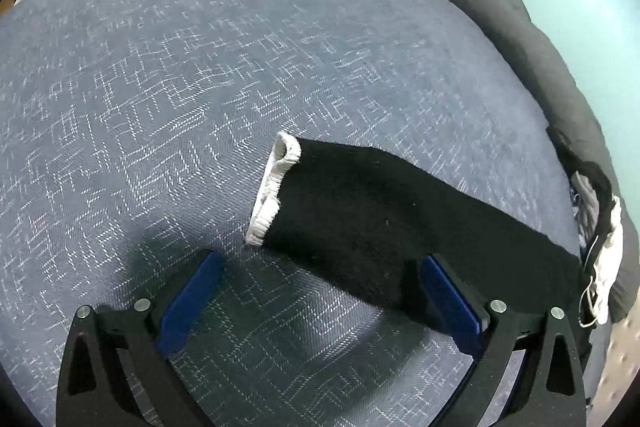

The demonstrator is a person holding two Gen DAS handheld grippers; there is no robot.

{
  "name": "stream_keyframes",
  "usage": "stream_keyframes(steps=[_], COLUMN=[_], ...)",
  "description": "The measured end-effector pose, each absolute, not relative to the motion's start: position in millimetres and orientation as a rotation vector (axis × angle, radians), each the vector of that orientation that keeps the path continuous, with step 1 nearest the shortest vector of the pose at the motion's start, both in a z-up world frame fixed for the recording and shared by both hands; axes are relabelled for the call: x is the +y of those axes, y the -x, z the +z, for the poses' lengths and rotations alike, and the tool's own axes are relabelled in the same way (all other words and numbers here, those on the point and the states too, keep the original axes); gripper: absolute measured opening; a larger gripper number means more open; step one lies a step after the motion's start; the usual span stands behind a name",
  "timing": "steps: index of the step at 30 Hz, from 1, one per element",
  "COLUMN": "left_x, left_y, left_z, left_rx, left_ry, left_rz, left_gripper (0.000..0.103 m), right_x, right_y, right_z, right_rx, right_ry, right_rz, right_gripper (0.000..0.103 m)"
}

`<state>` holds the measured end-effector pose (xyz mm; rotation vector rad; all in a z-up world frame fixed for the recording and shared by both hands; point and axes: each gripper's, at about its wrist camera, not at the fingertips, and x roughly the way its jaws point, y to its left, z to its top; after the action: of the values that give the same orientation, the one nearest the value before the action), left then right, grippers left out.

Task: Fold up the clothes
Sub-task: 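Grasp the sleeve cuff with the left gripper and lift it, then fold the held sleeve across the sweatshirt body with the left gripper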

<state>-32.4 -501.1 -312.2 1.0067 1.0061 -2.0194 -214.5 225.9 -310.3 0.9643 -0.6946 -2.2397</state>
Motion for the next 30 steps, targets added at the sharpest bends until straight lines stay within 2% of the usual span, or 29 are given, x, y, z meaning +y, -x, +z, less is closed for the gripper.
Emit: stream_keyframes(steps=[3,5,6,7,9,11,13,14,16,19,30], left_x=[-501.1,-499.2,-498.1,-497.4,-496.6,-495.1,-493.5,-492.5,-489.5,-484.7,-427.9], left_y=[37.2,39.8,40.7,41.8,44.4,45.2,49.0,51.7,54.1,57.0,99.0], left_z=[-310.6,-308.4,-307.3,-307.0,-307.4,-306.1,-305.5,-304.6,-299.1,-285.1,-186.5], left_rx=[0.994,0.982,0.98,0.982,0.99,0.996,0.993,0.98,0.953,0.91,0.786], left_ry=[-0.998,-0.99,-0.984,-0.982,-0.985,-0.972,-0.969,-0.975,-0.973,-0.954,-0.905], left_rz=[-2.02,-2.03,-2.04,-2.048,-2.065,-2.083,-2.109,-2.118,-2.135,-2.168,-2.391], left_gripper=[0.1,0.085,0.073,0.068,0.064,0.051,0.029,0.027,0.013,0.007,0.006], right_x=[226.0,226.6,226.9,227.1,227.4,227.3,227.0,227.2,228.1,229.5,241.9], right_y=[214.3,214.1,214.0,213.9,213.6,213.7,213.8,213.9,214.1,214.5,214.8], right_z=[-310.1,-309.9,-309.8,-310.0,-310.6,-310.5,-310.1,-310.2,-311.1,-312.5,-317.3], right_rx=[-0.695,-0.695,-0.695,-0.696,-0.698,-0.698,-0.697,-0.697,-0.703,-0.712,-0.757], right_ry=[-0.963,-0.961,-0.959,-0.96,-0.962,-0.962,-0.96,-0.96,-0.962,-0.964,-0.971], right_rz=[-2.239,-2.242,-2.243,-2.243,-2.243,-2.243,-2.244,-2.244,-2.244,-2.245,-2.25], right_gripper=[0.002,0.002,0.002,0.002,0.002,0.002,0.002,0.002,0.002,0.002,0.002])
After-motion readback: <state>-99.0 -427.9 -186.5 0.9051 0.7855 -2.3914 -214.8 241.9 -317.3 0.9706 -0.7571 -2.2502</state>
